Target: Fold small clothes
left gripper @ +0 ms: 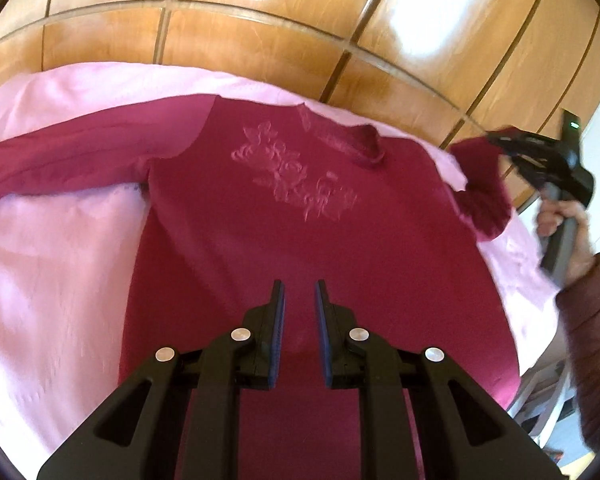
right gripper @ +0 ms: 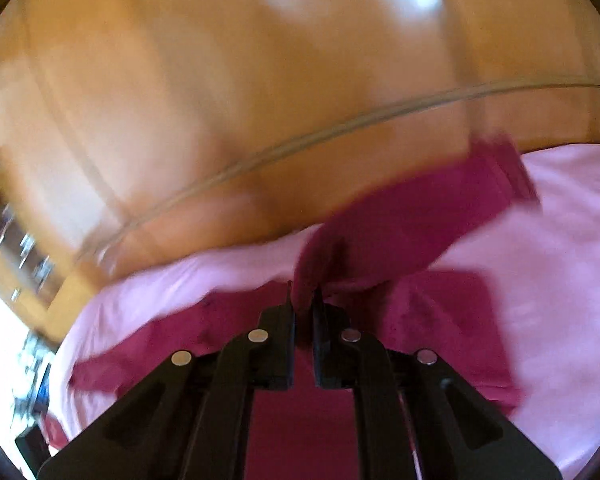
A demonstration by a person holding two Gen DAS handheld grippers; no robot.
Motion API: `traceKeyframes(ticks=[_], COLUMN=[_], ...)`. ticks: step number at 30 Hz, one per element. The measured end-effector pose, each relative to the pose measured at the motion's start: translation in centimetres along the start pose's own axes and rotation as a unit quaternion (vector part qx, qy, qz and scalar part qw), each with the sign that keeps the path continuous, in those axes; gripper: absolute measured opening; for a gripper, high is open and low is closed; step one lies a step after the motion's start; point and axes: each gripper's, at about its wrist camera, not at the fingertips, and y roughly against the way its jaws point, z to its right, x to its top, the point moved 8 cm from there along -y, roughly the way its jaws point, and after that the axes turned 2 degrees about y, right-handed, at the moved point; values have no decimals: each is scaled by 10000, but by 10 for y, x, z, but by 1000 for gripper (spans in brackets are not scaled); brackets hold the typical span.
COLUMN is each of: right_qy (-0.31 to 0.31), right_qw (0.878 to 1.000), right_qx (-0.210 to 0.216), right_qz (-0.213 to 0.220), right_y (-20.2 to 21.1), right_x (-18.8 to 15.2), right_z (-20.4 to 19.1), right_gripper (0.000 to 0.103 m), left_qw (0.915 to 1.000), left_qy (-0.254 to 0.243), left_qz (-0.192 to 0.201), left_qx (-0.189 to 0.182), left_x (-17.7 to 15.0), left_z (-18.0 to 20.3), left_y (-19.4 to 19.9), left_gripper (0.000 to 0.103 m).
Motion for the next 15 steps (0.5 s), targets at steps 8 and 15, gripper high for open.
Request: traceKeyframes(ticks=[8,15], right_qy=[1260,909], right_qw=[9843,9925], right_qx=[617,343], right_qz=[-1075,-746], right_y=[-68,-21], right_x=[-91,-89], right_z=[-122,-76], right_gripper=[66,71], left_qw=[9990,9961], left_qy=[342,720], left_qz=[213,231], left_qx=[-204,-455], left_x=[30,60], left_z=[-10,-21], left_y=[-3,-21], left_gripper=[48,48])
